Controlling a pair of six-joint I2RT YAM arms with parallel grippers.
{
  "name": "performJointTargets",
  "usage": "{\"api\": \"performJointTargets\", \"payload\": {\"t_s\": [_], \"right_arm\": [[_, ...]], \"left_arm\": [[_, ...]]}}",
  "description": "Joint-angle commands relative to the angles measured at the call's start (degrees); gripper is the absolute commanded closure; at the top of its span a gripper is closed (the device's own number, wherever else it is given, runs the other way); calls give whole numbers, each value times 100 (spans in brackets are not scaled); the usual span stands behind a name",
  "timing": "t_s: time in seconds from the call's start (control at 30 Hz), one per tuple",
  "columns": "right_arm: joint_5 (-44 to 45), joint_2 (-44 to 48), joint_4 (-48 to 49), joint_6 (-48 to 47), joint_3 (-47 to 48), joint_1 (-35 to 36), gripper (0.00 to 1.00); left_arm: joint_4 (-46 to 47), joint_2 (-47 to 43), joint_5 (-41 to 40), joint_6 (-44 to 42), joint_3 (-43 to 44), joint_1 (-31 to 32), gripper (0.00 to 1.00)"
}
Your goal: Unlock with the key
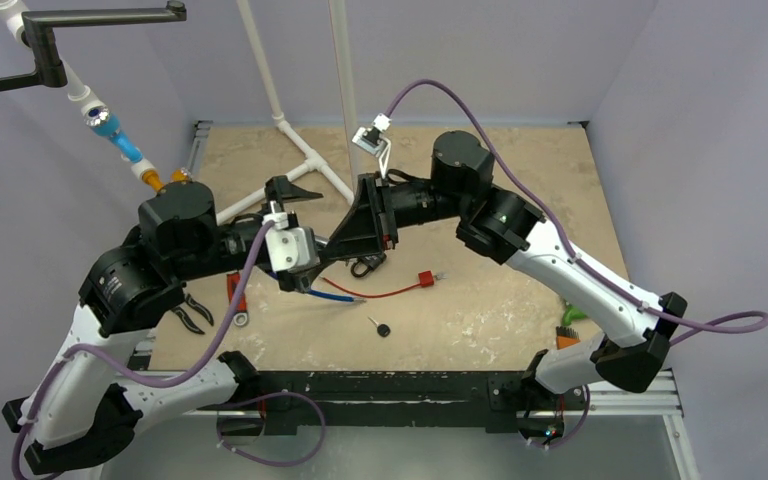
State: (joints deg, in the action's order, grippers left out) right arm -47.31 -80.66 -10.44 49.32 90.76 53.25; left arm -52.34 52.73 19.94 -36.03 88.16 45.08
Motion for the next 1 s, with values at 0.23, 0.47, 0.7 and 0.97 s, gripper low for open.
{"api": "performJointTargets", "payload": {"t_s": [0.23, 0.47, 0.7, 0.97], "right_arm": [[12, 42, 812, 136, 472, -78, 100], [10, 51, 1618, 689, -258, -171, 100], [297, 329, 2513, 1290, -1387, -761, 100], [716, 587, 3458, 1903, -2636, -1625, 100]], "left_arm": [[765, -210, -1037, 692, 908, 25, 0], [698, -289, -884, 1231, 1394, -6, 0], [903, -260, -894, 1559, 1459, -112, 0], [920, -254, -829, 1621, 1364, -131, 0]]}}
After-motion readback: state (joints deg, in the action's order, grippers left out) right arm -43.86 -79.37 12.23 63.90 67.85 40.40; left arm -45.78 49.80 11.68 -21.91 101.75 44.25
